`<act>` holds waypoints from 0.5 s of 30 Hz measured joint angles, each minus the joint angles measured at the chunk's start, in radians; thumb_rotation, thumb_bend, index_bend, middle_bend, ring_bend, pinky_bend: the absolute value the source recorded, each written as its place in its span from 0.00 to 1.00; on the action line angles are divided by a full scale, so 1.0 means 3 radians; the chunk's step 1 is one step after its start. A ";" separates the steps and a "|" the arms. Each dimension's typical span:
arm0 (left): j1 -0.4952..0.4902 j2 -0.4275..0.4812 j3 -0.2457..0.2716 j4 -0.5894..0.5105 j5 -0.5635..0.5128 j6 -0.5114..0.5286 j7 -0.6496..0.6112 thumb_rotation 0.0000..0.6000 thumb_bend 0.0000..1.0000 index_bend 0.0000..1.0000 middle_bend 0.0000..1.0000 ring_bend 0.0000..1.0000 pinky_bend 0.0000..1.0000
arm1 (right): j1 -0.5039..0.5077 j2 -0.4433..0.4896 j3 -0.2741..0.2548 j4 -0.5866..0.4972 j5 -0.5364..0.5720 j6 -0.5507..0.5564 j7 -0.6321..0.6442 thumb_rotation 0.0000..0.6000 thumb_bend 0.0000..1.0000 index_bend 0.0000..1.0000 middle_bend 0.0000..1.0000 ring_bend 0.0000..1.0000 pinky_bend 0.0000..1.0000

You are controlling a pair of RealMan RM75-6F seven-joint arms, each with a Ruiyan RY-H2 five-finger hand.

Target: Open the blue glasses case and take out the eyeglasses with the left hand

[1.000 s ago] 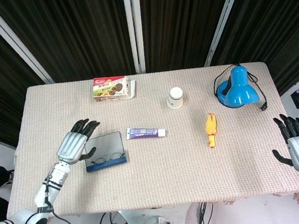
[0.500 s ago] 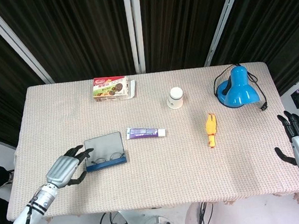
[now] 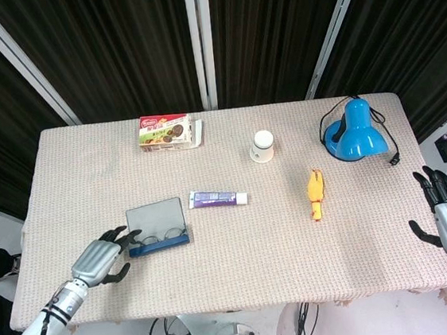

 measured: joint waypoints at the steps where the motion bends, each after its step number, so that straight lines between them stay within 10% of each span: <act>1: -0.0001 0.0004 0.0003 -0.0012 -0.0002 -0.0020 0.0004 1.00 0.49 0.07 0.26 0.00 0.13 | -0.0001 0.0000 -0.0001 0.0003 0.0001 -0.0001 0.0005 1.00 0.21 0.00 0.00 0.00 0.00; 15: -0.0115 0.0080 0.0004 -0.0313 0.0139 -0.0349 -0.0315 1.00 0.55 0.07 0.31 0.00 0.13 | -0.0005 -0.0020 -0.0004 0.0054 0.0008 -0.0017 0.0078 1.00 0.21 0.00 0.00 0.00 0.00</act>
